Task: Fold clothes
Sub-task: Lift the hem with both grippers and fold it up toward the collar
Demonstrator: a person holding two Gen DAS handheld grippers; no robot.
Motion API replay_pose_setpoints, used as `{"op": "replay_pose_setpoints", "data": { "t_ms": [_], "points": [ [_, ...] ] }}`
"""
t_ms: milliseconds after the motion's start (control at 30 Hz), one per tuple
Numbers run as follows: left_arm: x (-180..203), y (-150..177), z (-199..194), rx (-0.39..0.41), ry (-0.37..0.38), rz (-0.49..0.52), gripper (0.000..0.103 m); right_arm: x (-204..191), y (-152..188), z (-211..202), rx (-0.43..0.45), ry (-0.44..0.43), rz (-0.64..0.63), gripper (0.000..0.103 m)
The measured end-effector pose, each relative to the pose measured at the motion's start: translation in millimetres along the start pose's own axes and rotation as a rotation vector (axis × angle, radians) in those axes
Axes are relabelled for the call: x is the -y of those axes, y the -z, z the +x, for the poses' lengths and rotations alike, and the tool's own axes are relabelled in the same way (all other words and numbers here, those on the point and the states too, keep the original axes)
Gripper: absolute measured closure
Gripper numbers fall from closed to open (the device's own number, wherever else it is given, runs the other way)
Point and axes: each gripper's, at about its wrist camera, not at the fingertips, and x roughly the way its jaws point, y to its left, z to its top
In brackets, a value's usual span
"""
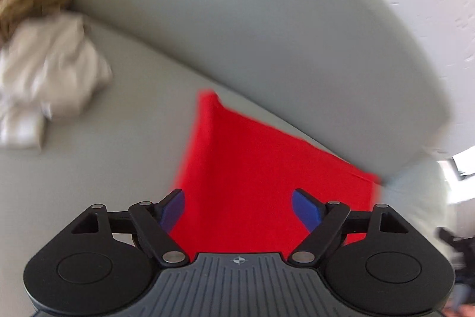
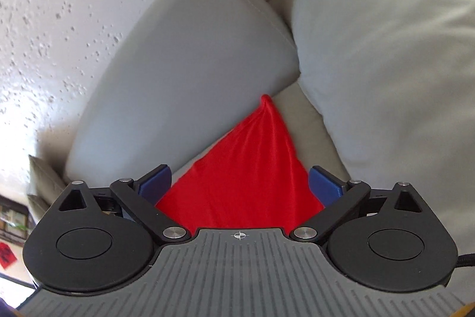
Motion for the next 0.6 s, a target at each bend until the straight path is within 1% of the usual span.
{"op": "replay_pose_setpoints", "data": {
  "t_ms": [33, 67, 100, 133, 167, 200, 233, 300, 400, 433, 467, 500, 533, 567, 600],
  "points": [
    [-3.0, -1.7, 17.2, 0.027, -0.061, 0.016, 0.033, 0.0, -6.5, 18.5, -0.010, 0.009, -0.030, 0.006],
    [-9.5, -3.6, 34.7, 0.039, -0.088, 0.012, 0.035, 2.5, -11.3, 38.7, -0.019, 0.005, -0.053, 0.018],
    [-17.0, -3.1, 48.7, 0.041, -0.065, -0.004, 0.039, 5.0, -16.1, 58.8, -0.027, 0.001, -0.077, 0.029],
    [-25.1, -2.1, 59.3, 0.040, -0.015, -0.029, 0.045, 7.5, -20.9, 79.0, -0.035, -0.002, -0.100, 0.050],
    [-33.2, 0.0, 66.3, 0.045, 0.037, -0.064, 0.046, 9.3, -24.6, 96.4, -0.037, -0.001, -0.127, 0.058],
    [-40.9, 2.9, 70.8, 0.056, 0.077, -0.094, 0.046, 10.1, -26.8, 109.3, -0.022, 0.011, -0.166, 0.059],
    [-46.2, 6.5, 71.9, 0.073, 0.098, -0.115, 0.046, 10.5, -28.6, 120.5, 0.001, 0.025, -0.212, 0.059],
    [-53.9, 11.0, 70.7, 0.099, 0.128, -0.124, 0.045, 13.6, -34.6, 140.1, 0.017, 0.030, -0.245, 0.059],
    [-62.2, 15.4, 63.9, 0.130, 0.148, -0.122, 0.043, 16.3, -42.1, 164.9, 0.029, 0.019, -0.284, 0.059],
    [-63.9, 16.4, 60.8, 0.141, 0.148, -0.123, 0.042, 13.7, -41.5, 168.6, 0.031, 0.005, -0.308, 0.071],
    [-66.2, 14.1, 59.1, 0.151, 0.145, -0.128, 0.041, 11.1, -41.0, 172.3, 0.032, -0.010, -0.332, 0.100],
    [-67.9, 13.1, 56.1, 0.163, 0.135, -0.142, 0.039, 6.3, -38.5, 173.4, 0.045, 0.005, -0.369, 0.101],
    [-69.9, 11.0, 53.5, 0.176, 0.127, -0.156, 0.038, 0.2, -34.8, 172.7, 0.066, 0.037, -0.414, 0.101],
    [-71.0, 10.7, 50.8, 0.190, 0.123, -0.165, 0.038, -4.5, -31.4, 168.9, 0.107, 0.082, -0.448, 0.101],
    [-72.1, 10.6, 48.1, 0.204, 0.120, -0.174, 0.038, -4.8, -30.5, 164.0, 0.147, 0.110, -0.445, 0.101]
  ]
}}
